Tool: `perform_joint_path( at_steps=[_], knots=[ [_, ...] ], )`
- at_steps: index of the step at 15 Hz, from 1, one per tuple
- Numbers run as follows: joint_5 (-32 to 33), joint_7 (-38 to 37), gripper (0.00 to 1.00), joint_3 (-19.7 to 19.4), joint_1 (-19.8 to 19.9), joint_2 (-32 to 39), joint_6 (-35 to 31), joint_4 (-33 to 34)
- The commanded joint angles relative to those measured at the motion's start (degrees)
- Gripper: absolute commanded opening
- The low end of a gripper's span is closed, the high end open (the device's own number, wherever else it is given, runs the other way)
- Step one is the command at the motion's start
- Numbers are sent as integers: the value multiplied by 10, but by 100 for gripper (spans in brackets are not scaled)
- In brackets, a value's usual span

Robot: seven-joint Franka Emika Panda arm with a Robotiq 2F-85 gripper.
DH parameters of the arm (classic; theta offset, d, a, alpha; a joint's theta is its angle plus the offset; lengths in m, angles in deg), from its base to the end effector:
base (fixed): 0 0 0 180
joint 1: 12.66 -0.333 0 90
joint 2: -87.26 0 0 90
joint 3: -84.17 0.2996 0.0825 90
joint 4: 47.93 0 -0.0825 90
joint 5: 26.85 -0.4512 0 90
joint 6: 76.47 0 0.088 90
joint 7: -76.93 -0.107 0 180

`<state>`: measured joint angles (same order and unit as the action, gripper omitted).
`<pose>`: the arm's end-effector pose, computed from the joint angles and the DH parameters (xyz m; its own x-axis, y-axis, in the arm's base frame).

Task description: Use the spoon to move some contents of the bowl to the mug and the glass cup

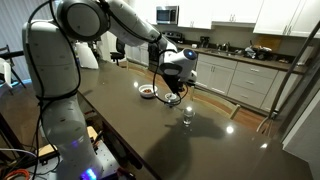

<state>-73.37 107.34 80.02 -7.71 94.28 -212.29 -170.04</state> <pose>0.6162 -0.0902 0.3064 0.9389 -0.2495 0.2369 -0.0997 -0.8563 -0.5067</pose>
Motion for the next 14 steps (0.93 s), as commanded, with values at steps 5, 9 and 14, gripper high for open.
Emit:
perform_joint_path(
  at_steps=[5, 9, 14],
  knots=[
    [32, -29, 3, 13, -1, -3, -22, -1],
    [31, -24, 3, 18, -1, 10, -36, 10],
    [45, -31, 3, 26, -3, 27, -48, 27]
  ],
)
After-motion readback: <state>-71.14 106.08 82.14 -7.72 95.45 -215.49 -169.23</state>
